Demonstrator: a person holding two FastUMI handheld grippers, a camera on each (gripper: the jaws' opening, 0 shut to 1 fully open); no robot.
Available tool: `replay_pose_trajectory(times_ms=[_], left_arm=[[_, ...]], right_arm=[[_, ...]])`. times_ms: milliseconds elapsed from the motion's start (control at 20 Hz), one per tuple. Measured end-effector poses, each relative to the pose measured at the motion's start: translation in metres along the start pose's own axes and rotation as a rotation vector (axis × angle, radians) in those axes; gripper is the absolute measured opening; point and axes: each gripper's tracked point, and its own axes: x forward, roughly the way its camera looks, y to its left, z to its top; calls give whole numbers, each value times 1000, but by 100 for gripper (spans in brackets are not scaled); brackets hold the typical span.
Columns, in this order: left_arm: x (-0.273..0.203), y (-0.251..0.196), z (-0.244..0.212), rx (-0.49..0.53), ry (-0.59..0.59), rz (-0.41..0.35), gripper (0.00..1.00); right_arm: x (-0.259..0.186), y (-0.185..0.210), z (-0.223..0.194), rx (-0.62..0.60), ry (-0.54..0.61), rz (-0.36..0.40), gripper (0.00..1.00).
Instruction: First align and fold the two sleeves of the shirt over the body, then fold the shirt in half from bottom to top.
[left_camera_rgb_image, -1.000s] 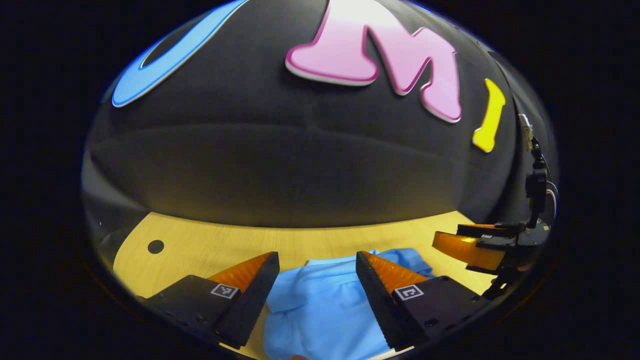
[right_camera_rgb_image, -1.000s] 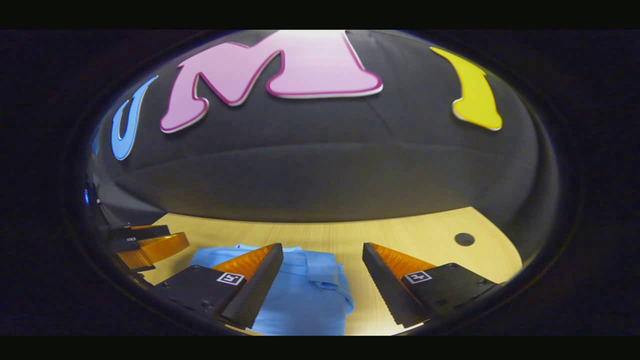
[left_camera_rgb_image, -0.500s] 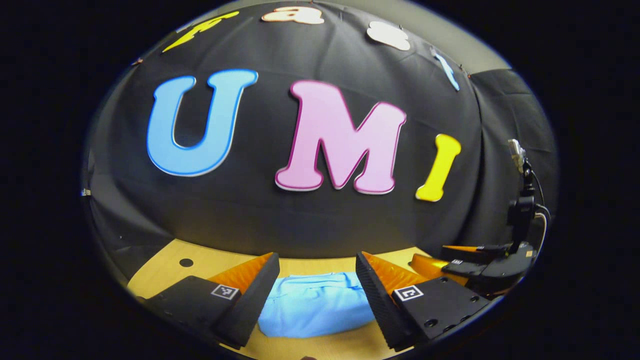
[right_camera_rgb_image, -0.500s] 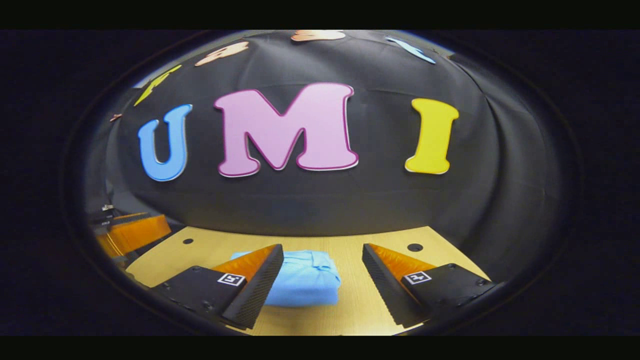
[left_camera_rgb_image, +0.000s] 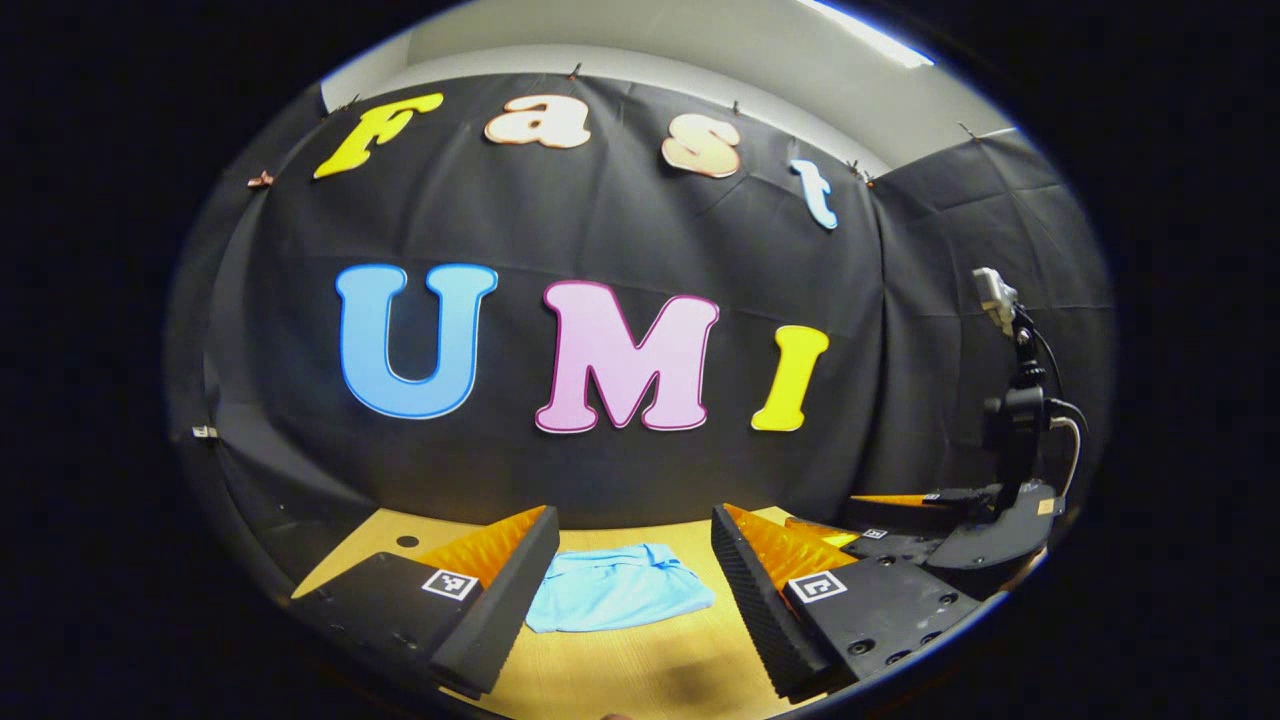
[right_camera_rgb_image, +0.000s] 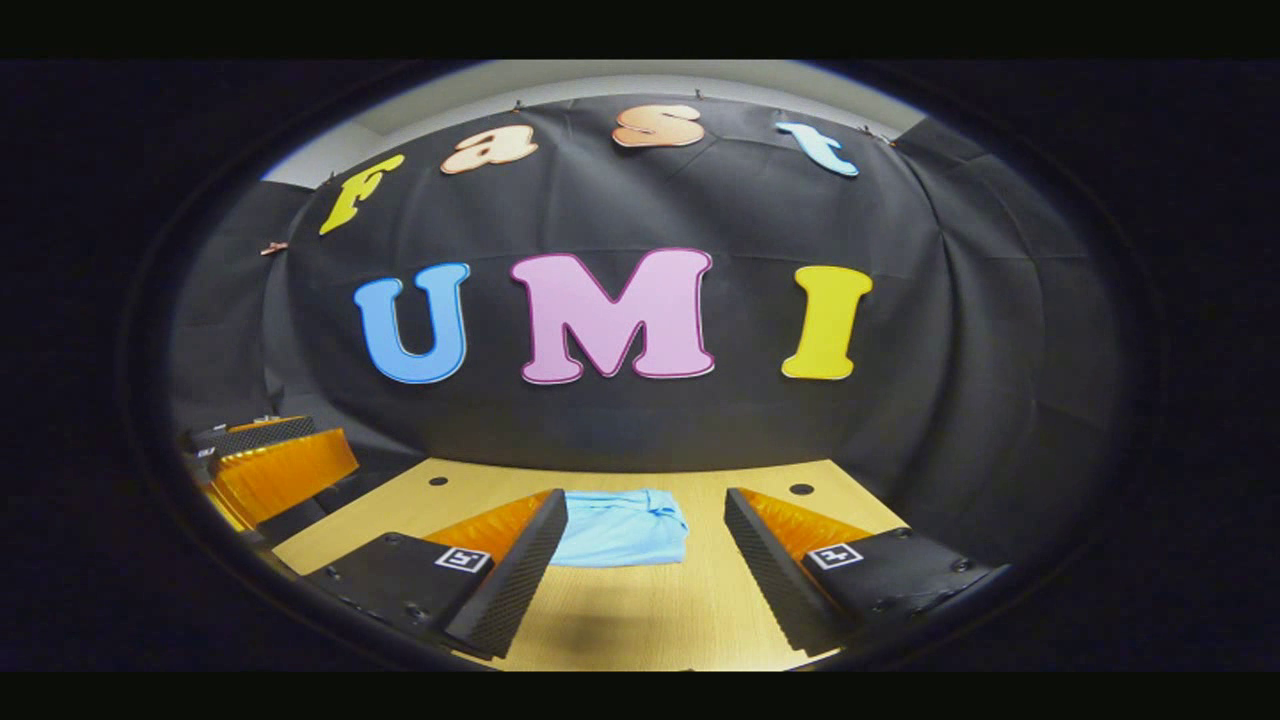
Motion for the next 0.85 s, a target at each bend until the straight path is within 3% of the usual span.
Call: replay_pose_trajectory(times_ms=[100, 150, 200, 450, 700, 750, 850], left_arm=[[-24, -13, 1, -1, 5, -15, 97], [-38, -20, -1, -6, 18, -20, 92], [-51, -25, 1, -2, 16, -18, 97], [-100, -34, 6, 13, 11, 24, 97], [-126, -28, 18, 62, -10, 38, 96], [-128, -28, 18, 61, -11, 41, 92], [-131, -24, 17, 52, -6, 50, 96]], right_arm=[[-27, 10, 9, 9, -19, 19, 98], [-42, 14, 10, 4, -21, 28, 98], [-55, 18, 10, -4, -21, 38, 98], [-115, 26, -10, 7, 35, 61, 98], [-140, 25, -10, 56, 28, 22, 99], [-141, 26, -10, 49, 25, 19, 99], [-146, 27, -8, 45, 13, 13, 98]])
